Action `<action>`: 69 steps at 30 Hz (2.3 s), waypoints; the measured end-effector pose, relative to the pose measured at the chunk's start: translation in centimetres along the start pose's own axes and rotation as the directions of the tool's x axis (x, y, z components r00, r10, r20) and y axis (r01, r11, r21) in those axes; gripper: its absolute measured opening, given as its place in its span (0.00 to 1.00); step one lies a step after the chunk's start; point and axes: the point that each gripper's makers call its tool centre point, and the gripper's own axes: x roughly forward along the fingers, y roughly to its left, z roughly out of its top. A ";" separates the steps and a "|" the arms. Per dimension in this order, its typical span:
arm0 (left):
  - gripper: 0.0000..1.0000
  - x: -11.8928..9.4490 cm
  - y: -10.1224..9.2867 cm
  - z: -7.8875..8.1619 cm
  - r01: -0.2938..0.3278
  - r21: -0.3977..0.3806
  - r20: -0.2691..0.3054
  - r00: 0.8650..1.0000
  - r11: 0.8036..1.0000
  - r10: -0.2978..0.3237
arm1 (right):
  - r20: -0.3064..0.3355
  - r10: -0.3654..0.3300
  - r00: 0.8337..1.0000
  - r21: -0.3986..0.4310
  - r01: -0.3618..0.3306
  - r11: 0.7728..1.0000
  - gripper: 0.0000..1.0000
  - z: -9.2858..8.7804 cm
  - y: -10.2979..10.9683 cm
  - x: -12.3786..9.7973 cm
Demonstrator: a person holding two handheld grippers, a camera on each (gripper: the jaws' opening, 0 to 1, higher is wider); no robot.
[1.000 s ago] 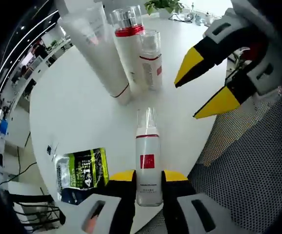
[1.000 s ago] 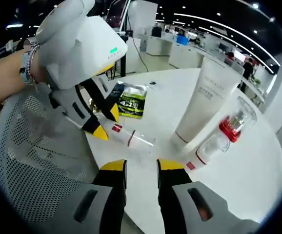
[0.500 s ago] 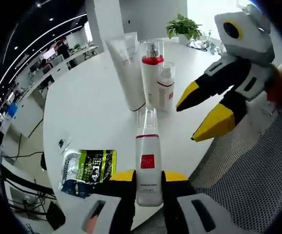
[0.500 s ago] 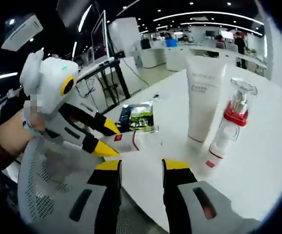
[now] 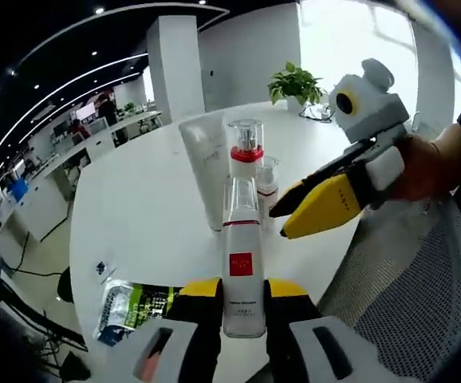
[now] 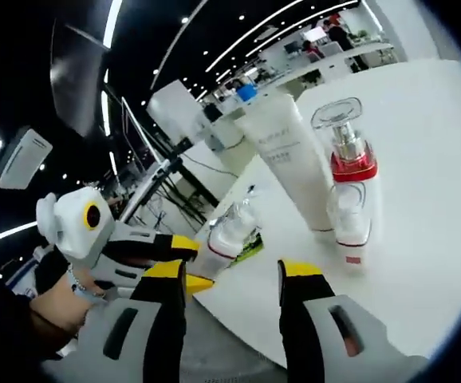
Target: Arrange the skincare products in the storage area until every visible bottle or jar stands upright without overlapping.
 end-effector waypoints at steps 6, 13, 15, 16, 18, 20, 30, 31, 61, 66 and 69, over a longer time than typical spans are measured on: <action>0.18 0.2 -1.1 0.5 0.032 0.055 0.025 0.999 0.998 -0.034 | 0.039 0.012 0.999 0.096 -0.016 0.995 0.39 0.5 -0.5 -0.1; 0.19 0.4 -2.3 0.8 0.072 0.110 0.035 0.996 0.991 -0.077 | 0.083 0.019 0.996 0.113 -0.028 0.993 0.25 1.3 -0.5 -0.2; 0.19 0.5 -2.4 0.8 0.076 0.122 0.034 0.996 0.990 -0.080 | 0.081 0.025 0.996 0.118 -0.034 0.992 0.24 1.3 -0.5 -0.2; 0.19 0.6 -2.4 0.8 0.078 0.132 0.033 0.996 0.988 -0.083 | 0.075 0.033 0.997 0.146 -0.044 0.988 0.23 1.1 -0.5 -0.2; 0.19 0.6 -2.7 0.8 0.093 0.129 0.037 0.994 0.987 -0.099 | 0.082 0.043 0.996 0.181 -0.057 0.982 0.22 1.2 -0.7 -0.4; 0.20 0.6 -3.0 0.9 0.112 0.125 0.044 0.992 0.986 -0.119 | 0.084 0.049 0.995 0.152 -0.062 0.987 0.21 1.4 -0.4 -0.6; 0.29 0.4 -3.8 2.0 0.212 0.020 0.115 0.970 0.977 -0.213 | -0.026 0.000 1.000 -0.431 -0.012 0.902 0.19 0.6 2.0 -0.3; 0.29 0.4 -3.6 1.8 0.213 0.018 0.109 0.971 0.977 -0.213 | -0.027 0.003 1.000 -0.469 -0.015 0.883 0.19 0.5 2.4 -0.3; 0.22 0.8 -6.1 -0.2 0.284 0.140 -0.005 0.958 0.949 -0.286 | -0.202 0.099 0.974 -0.701 -0.214 0.681 0.20 -2.1 4.9 -1.3; 0.22 1.1 -5.3 -0.3 0.240 0.153 -0.011 0.970 0.959 -0.241 | -0.171 0.069 0.983 -0.676 -0.168 0.717 0.24 -1.5 4.1 -1.5; 0.22 1.2 -4.6 -0.4 0.206 0.147 -0.014 0.978 0.967 -0.206 | -0.144 0.061 0.988 -0.644 -0.140 0.752 0.32 -1.0 3.7 -1.7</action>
